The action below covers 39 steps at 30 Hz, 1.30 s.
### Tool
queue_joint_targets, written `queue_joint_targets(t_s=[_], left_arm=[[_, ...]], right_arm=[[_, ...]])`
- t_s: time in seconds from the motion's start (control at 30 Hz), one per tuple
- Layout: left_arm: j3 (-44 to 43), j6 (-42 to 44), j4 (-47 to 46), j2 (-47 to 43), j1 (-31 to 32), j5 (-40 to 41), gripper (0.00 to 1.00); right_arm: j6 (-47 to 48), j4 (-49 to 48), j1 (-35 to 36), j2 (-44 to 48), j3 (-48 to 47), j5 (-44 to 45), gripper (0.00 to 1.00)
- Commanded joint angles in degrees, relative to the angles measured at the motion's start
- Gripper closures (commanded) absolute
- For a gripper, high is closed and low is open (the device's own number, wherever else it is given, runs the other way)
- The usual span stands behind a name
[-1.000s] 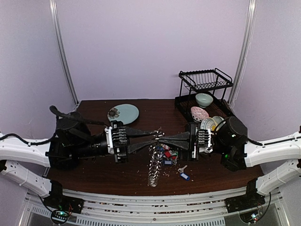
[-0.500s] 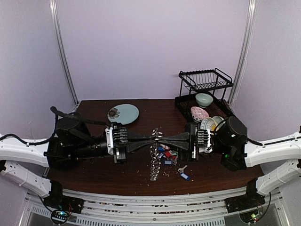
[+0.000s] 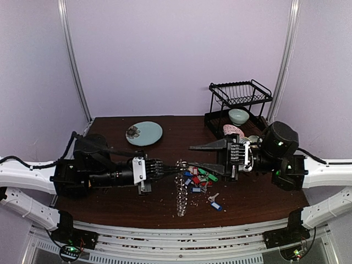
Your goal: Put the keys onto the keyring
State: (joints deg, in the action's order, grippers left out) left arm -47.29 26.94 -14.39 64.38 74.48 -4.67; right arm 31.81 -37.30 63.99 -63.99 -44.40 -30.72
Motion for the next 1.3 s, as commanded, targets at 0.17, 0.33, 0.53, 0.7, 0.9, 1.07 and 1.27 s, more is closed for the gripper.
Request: queue_joint_targets(t_s=[0.17, 0.33, 0.53, 0.7, 0.9, 1.07, 1.27], left_arm=[[-6.2, 2.9, 5.6, -0.9, 0.1, 4.8, 1.0], [-7.4, 1.9, 7.5, -0.7, 0.1, 6.1, 1.0], [-7.8, 1.6, 8.0, -0.4, 0.1, 5.9, 1.0], [-8.1, 1.7, 8.2, -0.1, 0.1, 6.2, 1.0], [-8.3, 1.7, 8.4, 0.4, 0.1, 6.3, 1.0], [-8.7, 1.6, 8.9, 0.7, 0.1, 6.2, 1.0], [-4.8, -2.0, 3.2, -2.1, 0.0, 3.9, 0.83]], right_arm=[[8.2, 32.8, -0.1, -1.4, -12.4, 8.0, 0.66], [6.9, 33.0, -0.1, -1.5, -11.9, 6.7, 0.78], [5.5, 31.3, 0.0, -2.3, -12.2, 7.1, 0.81], [5.8, 31.6, 0.0, -3.3, -12.6, 6.5, 0.81], [5.5, 31.5, 0.2, -4.0, -13.2, 6.5, 0.88], [5.4, 31.6, 0.3, -4.1, -13.3, 6.7, 1.0], [-4.9, 18.6, -1.6, -2.5, -8.1, 0.8, 1.0]])
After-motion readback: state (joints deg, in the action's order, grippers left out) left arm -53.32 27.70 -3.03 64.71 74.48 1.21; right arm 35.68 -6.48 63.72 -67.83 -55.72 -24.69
